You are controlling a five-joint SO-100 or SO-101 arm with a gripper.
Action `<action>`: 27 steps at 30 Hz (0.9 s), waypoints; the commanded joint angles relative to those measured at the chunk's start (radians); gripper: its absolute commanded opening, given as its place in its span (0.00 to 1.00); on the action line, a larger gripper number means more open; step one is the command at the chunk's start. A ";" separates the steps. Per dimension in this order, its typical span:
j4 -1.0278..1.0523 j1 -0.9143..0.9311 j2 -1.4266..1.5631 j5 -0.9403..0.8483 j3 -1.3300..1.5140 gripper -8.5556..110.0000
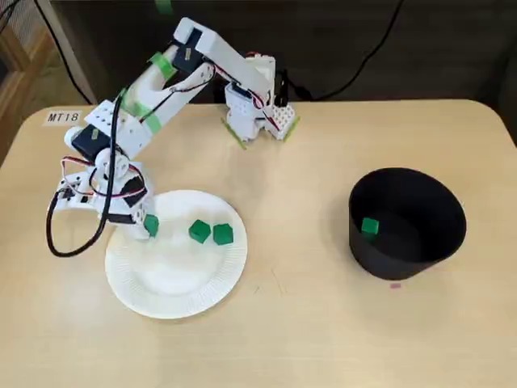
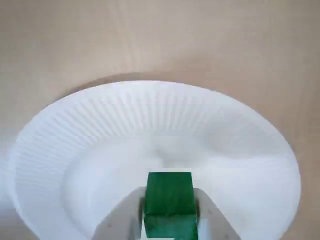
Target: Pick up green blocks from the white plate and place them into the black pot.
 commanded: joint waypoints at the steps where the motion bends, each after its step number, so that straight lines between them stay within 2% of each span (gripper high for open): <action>1: -0.008 -0.115 0.190 0.069 -0.164 0.05; 4: -0.018 -0.284 0.321 0.181 -0.282 0.05; 7: -0.064 -0.509 0.445 0.308 -0.273 0.05; 11: -0.181 -0.859 0.512 0.414 -0.175 0.05; 14: -0.376 -1.043 0.612 0.477 0.077 0.05; 20: -0.761 -1.154 0.911 0.557 0.778 0.05; 27: -0.830 -1.210 0.854 0.525 0.939 0.05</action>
